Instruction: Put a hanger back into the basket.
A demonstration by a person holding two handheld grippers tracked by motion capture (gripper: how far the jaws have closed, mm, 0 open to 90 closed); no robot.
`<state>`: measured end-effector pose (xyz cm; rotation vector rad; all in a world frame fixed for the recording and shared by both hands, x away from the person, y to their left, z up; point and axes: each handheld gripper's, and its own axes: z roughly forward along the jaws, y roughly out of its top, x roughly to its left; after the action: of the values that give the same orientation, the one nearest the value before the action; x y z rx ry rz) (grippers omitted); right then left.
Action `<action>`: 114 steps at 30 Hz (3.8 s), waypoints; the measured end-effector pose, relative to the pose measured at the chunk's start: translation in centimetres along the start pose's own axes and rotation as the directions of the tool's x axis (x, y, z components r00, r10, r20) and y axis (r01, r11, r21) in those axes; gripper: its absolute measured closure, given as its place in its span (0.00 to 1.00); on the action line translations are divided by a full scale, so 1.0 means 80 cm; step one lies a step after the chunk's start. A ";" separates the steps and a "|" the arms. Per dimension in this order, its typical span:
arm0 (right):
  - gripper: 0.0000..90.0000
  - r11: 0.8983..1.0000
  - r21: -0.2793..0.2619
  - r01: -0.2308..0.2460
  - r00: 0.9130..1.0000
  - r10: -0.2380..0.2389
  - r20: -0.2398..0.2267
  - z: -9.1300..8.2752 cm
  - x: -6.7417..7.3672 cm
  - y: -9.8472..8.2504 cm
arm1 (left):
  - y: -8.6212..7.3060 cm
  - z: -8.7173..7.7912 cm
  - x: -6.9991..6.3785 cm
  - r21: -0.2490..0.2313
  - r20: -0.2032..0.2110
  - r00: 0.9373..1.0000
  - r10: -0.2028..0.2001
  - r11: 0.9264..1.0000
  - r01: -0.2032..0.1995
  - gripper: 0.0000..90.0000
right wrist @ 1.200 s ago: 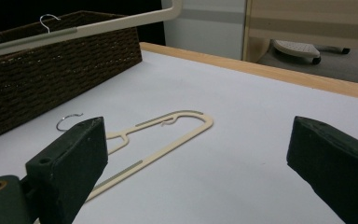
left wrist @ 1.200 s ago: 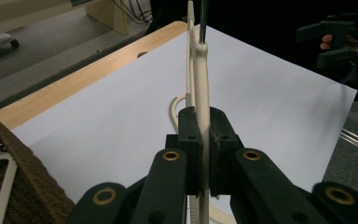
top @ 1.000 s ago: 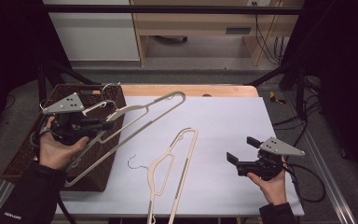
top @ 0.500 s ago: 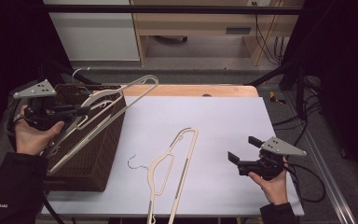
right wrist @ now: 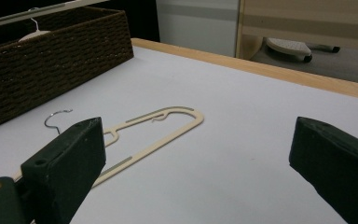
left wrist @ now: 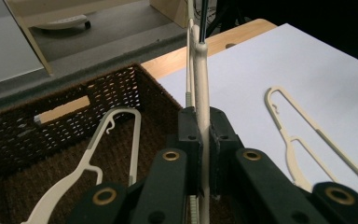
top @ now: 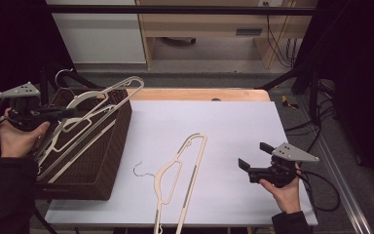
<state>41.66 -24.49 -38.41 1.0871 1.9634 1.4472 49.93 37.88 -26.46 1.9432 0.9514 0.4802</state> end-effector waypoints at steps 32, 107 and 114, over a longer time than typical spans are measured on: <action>0.04 1.000 0.023 0.009 1.000 -0.009 0.010 0.006 -0.003 -0.005 | -0.055 -0.003 0.071 0.067 -0.098 0.993 -0.059 0.996 0.066 0.95; 0.04 0.997 0.054 0.046 0.997 -0.042 -0.071 0.043 0.028 0.009 | -0.115 0.057 -0.173 -0.159 0.087 0.996 -0.031 0.986 0.044 0.12; 0.04 0.996 0.060 0.067 0.994 -0.062 -0.091 0.054 0.036 0.013 | -0.127 0.069 -0.202 -0.145 0.125 0.992 0.006 0.989 0.012 0.11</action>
<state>43.54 -19.56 -38.65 0.9918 2.0998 1.4306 38.95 25.41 -37.37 1.8178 0.8162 0.4093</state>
